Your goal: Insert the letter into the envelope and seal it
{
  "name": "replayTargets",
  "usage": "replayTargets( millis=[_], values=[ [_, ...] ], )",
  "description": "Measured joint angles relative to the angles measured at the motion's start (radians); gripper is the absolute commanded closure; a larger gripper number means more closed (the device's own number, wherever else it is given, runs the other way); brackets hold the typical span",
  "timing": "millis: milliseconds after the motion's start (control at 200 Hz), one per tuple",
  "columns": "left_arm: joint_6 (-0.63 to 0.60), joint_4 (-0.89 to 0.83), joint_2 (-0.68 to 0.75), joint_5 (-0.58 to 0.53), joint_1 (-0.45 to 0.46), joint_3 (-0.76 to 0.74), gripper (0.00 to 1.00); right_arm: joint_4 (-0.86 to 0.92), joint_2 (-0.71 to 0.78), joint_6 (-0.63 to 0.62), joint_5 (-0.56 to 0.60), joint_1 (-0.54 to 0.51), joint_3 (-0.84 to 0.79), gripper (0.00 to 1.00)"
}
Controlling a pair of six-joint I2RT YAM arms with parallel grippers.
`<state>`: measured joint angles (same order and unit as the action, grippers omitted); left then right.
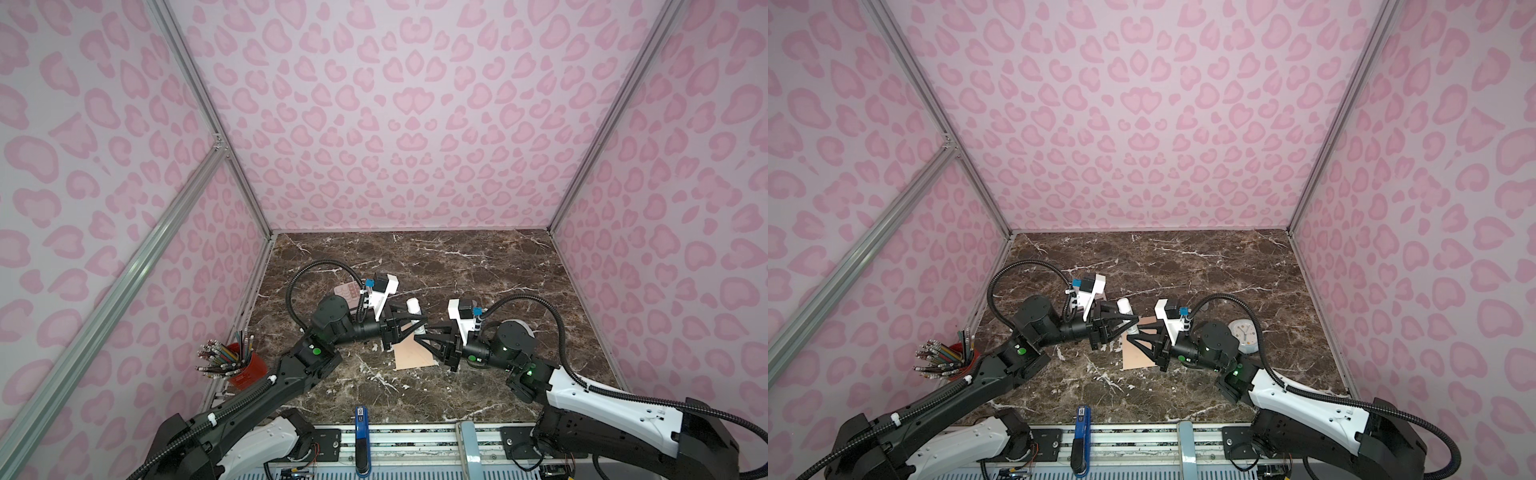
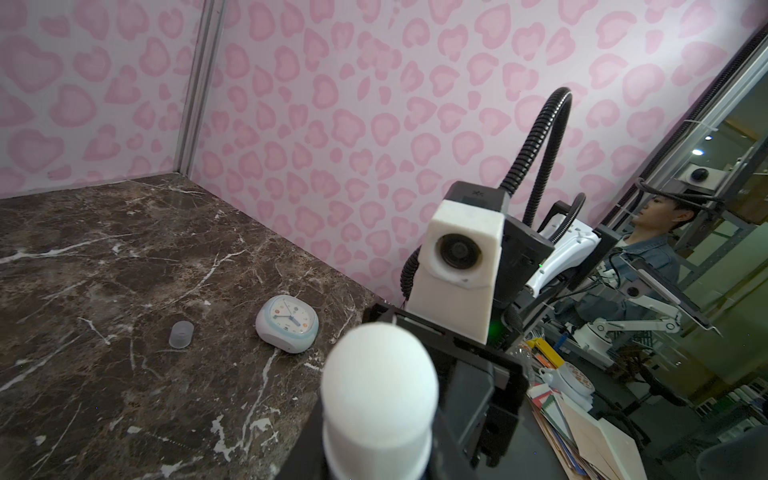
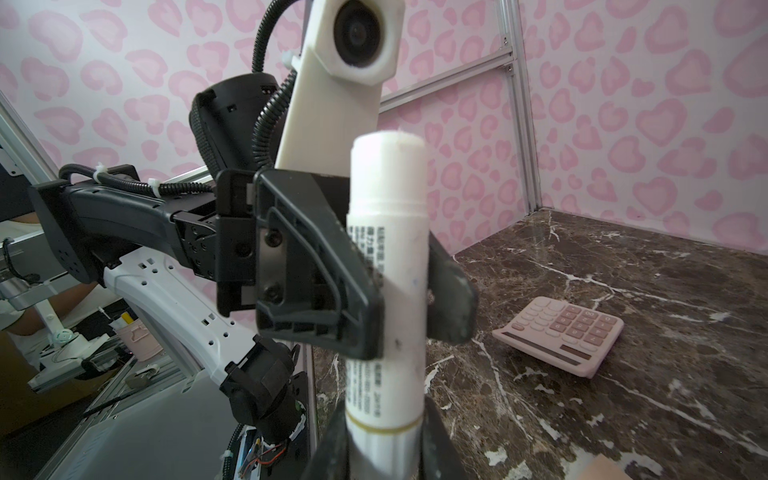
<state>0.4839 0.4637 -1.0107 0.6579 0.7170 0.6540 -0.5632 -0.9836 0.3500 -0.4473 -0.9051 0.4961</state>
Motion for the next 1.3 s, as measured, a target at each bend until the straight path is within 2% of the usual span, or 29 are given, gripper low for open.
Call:
replayTargets(
  millis=[195, 355, 795, 925, 1070, 1145, 1195, 1300],
  values=[
    [-0.031, -0.065, 0.029, -0.177, 0.033, -0.007, 0.97, 0.109, 0.000, -0.057, 0.157, -0.061, 0.042, 0.84],
    [-0.014, -0.062, 0.046, -0.261, 0.045, -0.034, 0.97, 0.181, -0.006, -0.111, 0.317, -0.131, 0.073, 0.86],
    [0.039, -0.016, -0.004, -0.438, 0.076, -0.045, 0.97, 0.222, -0.186, -0.300, 1.029, -0.413, 0.190, 0.82],
    [0.058, -0.003, -0.003, -0.462, 0.077, -0.058, 0.97, 0.211, -0.255, -0.348, 1.192, -0.470, 0.223, 0.81],
    [0.071, 0.006, 0.000, -0.490, 0.079, -0.067, 0.96, 0.212, -0.301, -0.369, 1.273, -0.500, 0.253, 0.77],
    [0.071, 0.004, 0.000, -0.503, 0.079, -0.067, 0.96, 0.216, -0.303, -0.375, 1.281, -0.507, 0.254, 0.68],
    [0.042, -0.015, -0.003, -0.566, 0.075, -0.065, 0.96, 0.207, -0.301, -0.385, 1.253, -0.515, 0.255, 0.61],
    [0.031, -0.107, -0.019, -0.659, 0.068, -0.051, 0.96, 0.193, -0.278, -0.390, 1.181, -0.527, 0.261, 0.54]
  ],
)
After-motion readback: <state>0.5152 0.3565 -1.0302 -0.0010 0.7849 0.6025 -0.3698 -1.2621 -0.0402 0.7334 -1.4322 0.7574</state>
